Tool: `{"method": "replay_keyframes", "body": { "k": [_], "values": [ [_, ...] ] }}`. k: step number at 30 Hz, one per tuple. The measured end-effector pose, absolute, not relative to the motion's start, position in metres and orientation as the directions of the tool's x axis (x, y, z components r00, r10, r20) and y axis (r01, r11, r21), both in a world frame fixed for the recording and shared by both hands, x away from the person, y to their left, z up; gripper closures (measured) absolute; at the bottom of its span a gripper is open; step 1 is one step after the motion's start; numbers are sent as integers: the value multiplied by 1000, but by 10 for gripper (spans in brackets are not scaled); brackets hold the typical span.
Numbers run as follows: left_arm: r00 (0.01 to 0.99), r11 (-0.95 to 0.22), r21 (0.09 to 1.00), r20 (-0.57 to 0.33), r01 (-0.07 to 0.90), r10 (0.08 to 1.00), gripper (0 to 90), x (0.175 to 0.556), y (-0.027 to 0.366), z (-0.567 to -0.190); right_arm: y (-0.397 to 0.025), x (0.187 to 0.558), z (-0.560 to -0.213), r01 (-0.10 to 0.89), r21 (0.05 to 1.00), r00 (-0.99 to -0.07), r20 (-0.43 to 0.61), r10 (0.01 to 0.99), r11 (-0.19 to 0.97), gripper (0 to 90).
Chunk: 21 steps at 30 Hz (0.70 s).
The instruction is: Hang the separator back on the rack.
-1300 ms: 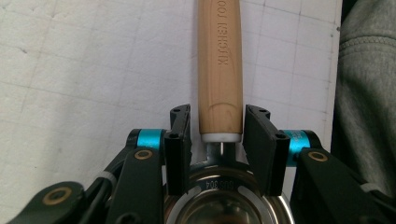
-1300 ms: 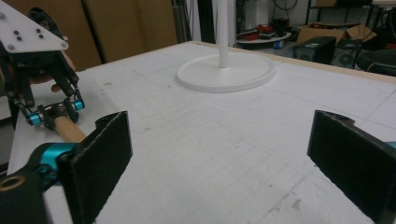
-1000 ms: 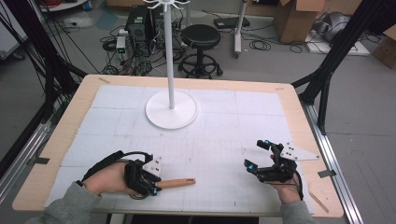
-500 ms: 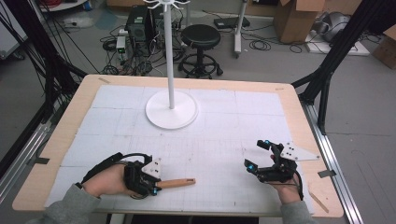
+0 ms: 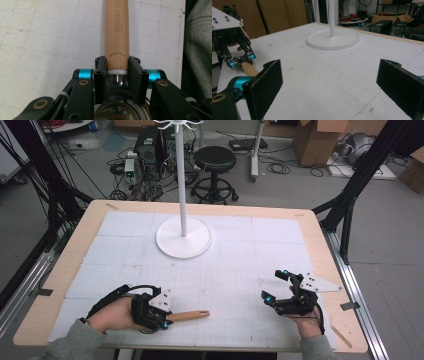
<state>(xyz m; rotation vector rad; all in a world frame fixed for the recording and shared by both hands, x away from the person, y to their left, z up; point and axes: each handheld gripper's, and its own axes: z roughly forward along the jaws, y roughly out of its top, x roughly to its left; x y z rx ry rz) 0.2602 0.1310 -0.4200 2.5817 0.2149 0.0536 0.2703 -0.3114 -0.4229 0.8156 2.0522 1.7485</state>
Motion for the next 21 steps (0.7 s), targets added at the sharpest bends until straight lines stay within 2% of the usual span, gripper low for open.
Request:
{"method": "replay_keyframes", "body": {
  "k": [8, 21],
  "values": [
    [981, -816, 554, -1, 164, 196, 692, 261, 137, -417, -311, 270, -423, 207, 974, -784, 113, 610, 86, 58],
    [979, -789, 598, 36, 140, 201, 694, 256, 146, -406, -312, 270, -423, 205, 975, -785, 111, 609, 86, 58]
  ]
}}
